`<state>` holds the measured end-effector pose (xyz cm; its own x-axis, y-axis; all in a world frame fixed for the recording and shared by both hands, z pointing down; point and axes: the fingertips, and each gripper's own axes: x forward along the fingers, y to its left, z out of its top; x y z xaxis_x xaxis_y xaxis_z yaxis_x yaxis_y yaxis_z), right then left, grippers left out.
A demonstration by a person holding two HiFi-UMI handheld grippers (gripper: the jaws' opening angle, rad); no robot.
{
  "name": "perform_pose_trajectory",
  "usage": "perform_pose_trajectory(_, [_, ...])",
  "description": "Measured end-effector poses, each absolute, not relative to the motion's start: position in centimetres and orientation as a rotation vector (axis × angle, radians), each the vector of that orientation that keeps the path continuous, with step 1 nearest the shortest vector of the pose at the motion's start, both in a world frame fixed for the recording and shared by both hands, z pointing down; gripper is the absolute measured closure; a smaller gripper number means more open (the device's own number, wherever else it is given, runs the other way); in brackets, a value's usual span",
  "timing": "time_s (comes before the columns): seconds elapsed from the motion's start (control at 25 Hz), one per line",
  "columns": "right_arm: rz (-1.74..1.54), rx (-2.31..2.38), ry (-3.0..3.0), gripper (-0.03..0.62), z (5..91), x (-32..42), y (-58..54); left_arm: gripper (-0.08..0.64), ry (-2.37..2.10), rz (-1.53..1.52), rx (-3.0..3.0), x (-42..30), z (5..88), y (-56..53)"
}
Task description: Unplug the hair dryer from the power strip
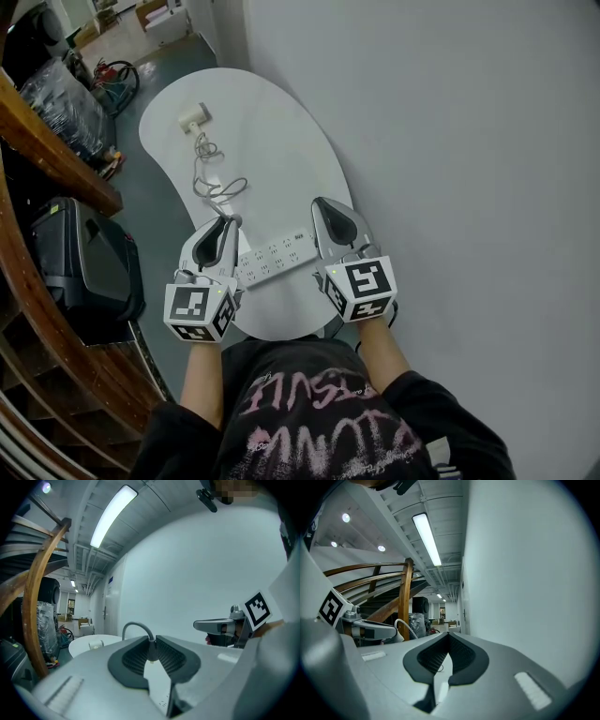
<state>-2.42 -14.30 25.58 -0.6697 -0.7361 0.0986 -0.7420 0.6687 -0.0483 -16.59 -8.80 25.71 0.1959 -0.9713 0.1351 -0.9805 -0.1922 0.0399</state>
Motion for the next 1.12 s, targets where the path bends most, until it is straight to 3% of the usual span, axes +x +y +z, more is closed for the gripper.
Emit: perform_pose_trajectory(1.12, [0.025,1.27,-2.785,0.584,24.2,-2.0,-15.0,0.508,-1.976,0.114,2.361,-17.1,24.0,-9.2])
